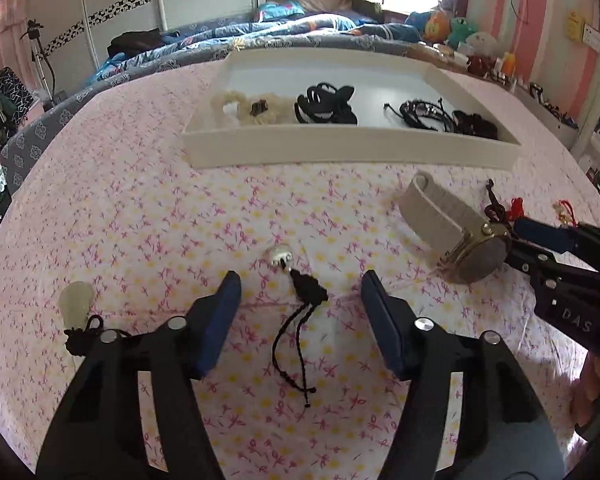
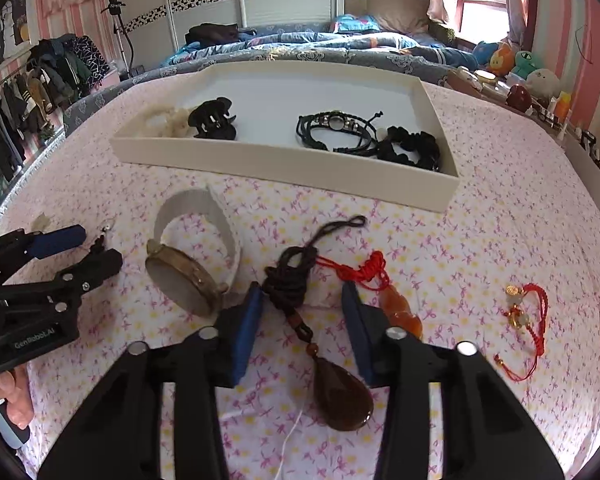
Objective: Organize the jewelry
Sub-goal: 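Grasp the red-tasseled stone pendant with the right tool while the left tool grasps the black cord, then carry the pendant and black cord in both tools over the white tray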
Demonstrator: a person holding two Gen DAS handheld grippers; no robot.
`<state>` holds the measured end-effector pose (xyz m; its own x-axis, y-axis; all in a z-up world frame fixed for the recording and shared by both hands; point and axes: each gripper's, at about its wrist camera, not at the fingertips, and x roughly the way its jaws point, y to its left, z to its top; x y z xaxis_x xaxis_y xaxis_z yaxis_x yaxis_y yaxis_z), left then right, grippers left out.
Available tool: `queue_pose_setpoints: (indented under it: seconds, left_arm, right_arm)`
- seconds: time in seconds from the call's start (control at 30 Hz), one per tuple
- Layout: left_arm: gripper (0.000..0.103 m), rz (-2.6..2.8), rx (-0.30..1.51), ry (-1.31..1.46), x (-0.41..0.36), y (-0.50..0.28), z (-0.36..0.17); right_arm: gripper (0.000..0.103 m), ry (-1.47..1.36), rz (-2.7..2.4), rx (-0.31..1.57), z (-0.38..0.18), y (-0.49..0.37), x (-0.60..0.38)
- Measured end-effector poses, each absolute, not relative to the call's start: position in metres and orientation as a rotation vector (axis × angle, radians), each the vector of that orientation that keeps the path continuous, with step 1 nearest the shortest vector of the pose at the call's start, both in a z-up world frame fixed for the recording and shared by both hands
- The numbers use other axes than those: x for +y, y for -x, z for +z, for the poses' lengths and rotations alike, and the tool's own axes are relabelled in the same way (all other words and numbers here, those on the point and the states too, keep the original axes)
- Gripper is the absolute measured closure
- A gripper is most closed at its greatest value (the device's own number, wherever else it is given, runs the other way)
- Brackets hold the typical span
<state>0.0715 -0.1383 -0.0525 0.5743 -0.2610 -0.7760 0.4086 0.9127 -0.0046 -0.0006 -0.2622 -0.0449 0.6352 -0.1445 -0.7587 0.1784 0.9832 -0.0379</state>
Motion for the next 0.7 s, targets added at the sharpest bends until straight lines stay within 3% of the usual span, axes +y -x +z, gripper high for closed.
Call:
queue_pose_setpoints:
  seconds: [0.03, 0.17, 0.7]
  left_arm:
    - [0.054, -0.392, 0.874, -0.185, -0.139, -0.072, -0.053]
    - [0.094, -0.419, 0.865, -0.182, -0.14, -0.071, -0.05]
    - [0.095, -0.47, 0.586, -0.134, -0.14, -0.088, 0.063]
  right_arm:
    - [0.085, -0.045, -0.177, 0.858, -0.045, 0.001, -0.262]
    - [0.09, -0.08, -0.155, 0.833, -0.041, 0.007, -0.266]
    - [0.09, -0.054, -0.214, 0.568, 0.072, 0.013, -0.307]
